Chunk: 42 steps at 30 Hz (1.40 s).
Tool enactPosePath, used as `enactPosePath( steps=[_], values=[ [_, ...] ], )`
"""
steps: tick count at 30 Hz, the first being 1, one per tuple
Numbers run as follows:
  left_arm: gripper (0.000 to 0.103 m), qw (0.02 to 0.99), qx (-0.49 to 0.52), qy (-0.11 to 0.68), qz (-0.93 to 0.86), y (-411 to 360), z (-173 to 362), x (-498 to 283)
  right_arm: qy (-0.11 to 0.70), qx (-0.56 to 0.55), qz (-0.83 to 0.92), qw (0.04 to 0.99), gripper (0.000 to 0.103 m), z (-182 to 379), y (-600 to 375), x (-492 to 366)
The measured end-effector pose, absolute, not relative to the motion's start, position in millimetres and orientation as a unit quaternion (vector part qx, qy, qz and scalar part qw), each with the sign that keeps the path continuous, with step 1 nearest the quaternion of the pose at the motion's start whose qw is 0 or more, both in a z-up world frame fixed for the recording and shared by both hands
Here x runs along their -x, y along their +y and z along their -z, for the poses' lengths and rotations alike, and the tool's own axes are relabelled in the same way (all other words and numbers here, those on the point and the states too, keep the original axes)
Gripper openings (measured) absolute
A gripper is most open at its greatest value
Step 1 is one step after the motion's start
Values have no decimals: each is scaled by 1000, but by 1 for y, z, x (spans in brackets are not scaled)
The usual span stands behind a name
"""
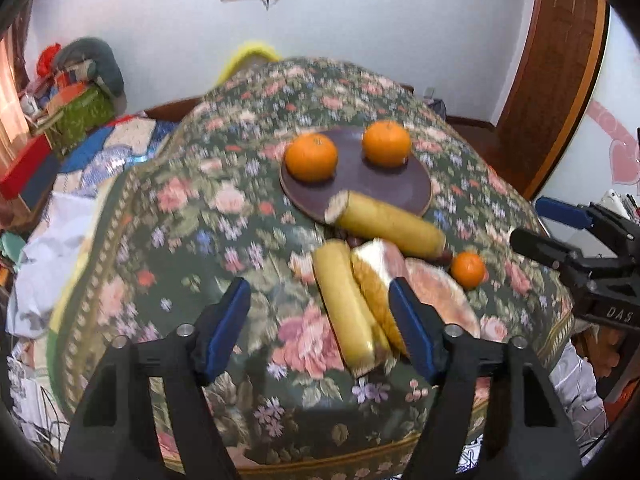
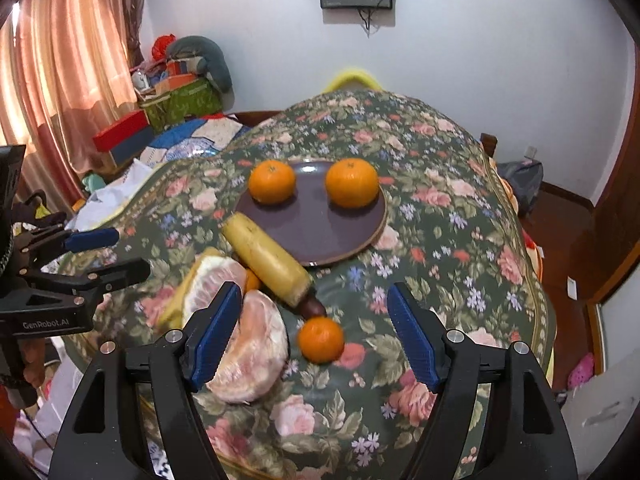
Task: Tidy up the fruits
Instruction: 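Grasp the yellow cylindrical fruit with the left tool while the right tool grasps a small mandarin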
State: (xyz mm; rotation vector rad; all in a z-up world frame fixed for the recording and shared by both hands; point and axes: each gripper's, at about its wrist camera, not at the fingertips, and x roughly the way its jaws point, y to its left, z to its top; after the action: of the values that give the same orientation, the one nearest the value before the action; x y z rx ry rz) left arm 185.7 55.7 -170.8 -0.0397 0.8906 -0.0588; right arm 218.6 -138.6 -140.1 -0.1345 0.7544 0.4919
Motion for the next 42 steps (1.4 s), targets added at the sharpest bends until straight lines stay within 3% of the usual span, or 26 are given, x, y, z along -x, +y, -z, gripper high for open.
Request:
enactPosePath(
  steps=[4, 20, 30, 42],
  values=[
    [58, 889, 26, 456, 37, 54, 190, -192, 373, 69, -229, 896, 73, 152, -143, -218],
    [58, 877, 36, 476, 45, 47, 218, -214, 407, 84, -222, 882, 73, 189, -150, -224],
    [49, 878, 31, 474, 50, 44, 231, -224, 423, 72, -229, 874, 72, 205, -152, -233],
    [48, 875, 56, 477, 55, 66, 227, -228, 423, 59, -256, 867, 48, 208, -145, -237]
  ],
)
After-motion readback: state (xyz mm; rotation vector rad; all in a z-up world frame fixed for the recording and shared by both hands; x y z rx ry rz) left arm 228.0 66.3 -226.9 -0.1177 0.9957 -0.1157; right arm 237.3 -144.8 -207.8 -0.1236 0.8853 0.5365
